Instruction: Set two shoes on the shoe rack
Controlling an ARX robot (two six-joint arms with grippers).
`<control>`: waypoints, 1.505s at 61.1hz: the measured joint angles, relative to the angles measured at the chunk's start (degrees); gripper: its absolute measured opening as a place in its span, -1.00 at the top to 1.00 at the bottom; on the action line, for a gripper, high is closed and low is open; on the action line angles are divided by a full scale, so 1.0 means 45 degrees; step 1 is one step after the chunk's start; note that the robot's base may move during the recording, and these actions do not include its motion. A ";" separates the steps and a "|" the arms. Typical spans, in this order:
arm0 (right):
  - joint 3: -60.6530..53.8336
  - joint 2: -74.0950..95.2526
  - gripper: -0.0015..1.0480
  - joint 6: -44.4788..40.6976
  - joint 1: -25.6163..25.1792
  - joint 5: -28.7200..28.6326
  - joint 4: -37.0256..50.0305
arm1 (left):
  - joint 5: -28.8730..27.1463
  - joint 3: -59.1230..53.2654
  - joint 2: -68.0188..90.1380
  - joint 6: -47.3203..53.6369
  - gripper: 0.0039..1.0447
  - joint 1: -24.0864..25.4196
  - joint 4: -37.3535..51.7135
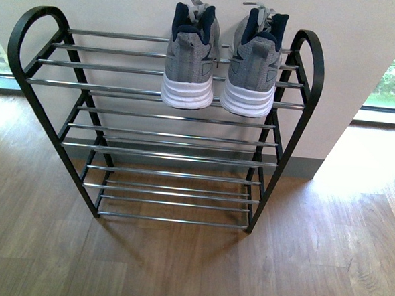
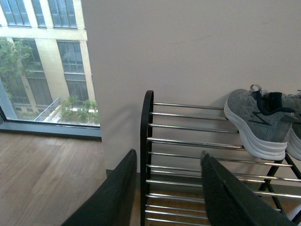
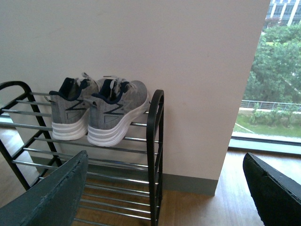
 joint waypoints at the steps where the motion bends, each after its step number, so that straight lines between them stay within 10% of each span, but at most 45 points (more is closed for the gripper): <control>1: 0.0000 0.0000 -0.82 0.0000 0.0000 0.0000 0.0000 | 0.0000 0.0000 0.0000 0.0000 0.05 0.0000 0.0000; 18: 0.0000 0.0000 -0.82 0.0000 0.0000 0.0000 0.0000 | 0.0000 0.0000 0.0000 0.0024 -0.86 0.0000 0.0000; 92: 0.0000 -0.0010 -0.82 0.0000 0.0000 -0.0005 -0.0024 | 0.0005 0.0000 0.0000 0.0029 -0.83 0.0000 -0.0005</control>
